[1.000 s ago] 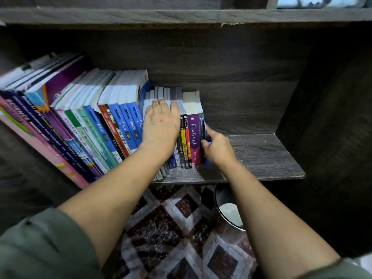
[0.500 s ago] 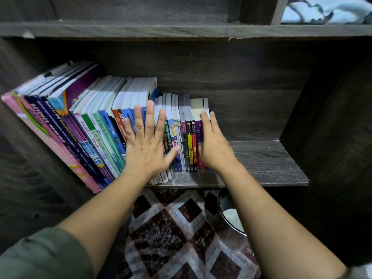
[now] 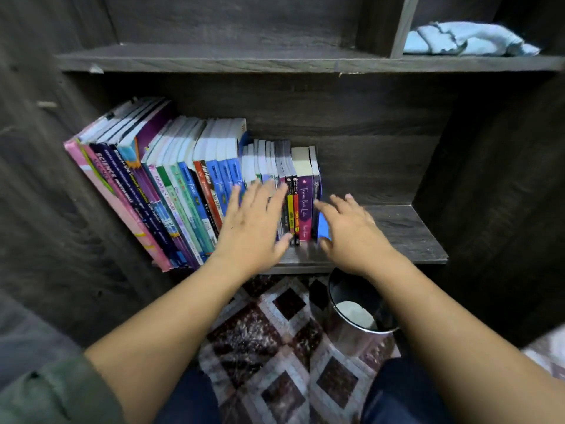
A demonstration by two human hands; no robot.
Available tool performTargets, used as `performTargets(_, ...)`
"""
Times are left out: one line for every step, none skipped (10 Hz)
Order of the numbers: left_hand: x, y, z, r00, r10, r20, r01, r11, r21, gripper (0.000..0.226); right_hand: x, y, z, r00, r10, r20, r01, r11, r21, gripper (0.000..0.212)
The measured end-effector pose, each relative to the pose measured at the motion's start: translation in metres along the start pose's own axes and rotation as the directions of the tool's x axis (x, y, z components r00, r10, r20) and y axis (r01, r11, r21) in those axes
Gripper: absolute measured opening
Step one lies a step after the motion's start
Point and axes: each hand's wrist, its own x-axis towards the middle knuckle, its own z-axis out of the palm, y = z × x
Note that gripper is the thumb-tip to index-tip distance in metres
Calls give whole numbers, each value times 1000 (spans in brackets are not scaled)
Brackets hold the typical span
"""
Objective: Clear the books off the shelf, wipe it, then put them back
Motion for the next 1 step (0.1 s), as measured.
performTargets(-43,14,-25,933,177,313,-126,976,-177,78,-58,-6,-16,970,-153,188,148,988,41,65)
